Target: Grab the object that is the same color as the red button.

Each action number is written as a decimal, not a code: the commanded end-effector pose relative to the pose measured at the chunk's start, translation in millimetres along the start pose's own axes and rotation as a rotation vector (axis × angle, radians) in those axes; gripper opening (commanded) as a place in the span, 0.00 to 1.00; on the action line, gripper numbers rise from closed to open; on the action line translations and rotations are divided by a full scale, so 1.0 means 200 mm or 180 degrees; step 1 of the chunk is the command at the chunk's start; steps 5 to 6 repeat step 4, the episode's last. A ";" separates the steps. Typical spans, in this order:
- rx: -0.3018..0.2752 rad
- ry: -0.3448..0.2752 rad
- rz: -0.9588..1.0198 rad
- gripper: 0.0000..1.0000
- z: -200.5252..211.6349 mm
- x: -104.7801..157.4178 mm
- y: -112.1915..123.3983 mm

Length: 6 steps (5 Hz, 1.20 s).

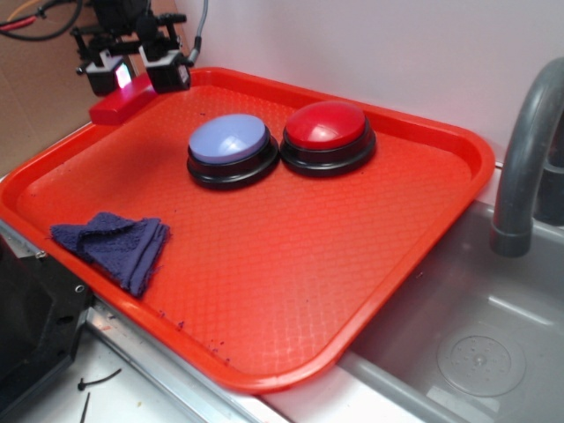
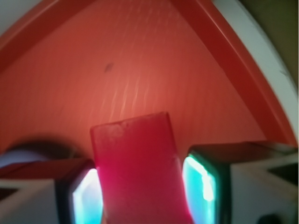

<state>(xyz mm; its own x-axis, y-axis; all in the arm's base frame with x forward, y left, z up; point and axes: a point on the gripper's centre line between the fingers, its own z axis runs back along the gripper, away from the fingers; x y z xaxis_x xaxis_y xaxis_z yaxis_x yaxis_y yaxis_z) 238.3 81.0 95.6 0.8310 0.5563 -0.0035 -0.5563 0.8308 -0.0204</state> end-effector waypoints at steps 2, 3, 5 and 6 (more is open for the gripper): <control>-0.0343 -0.0127 -0.0750 0.00 0.46 -0.48 -0.20; -0.0241 -0.0177 -0.1030 0.00 0.44 -0.56 -0.31; -0.0086 -0.0226 -0.1183 0.00 0.39 -0.60 -0.38; -0.0086 -0.0226 -0.1183 0.00 0.39 -0.60 -0.38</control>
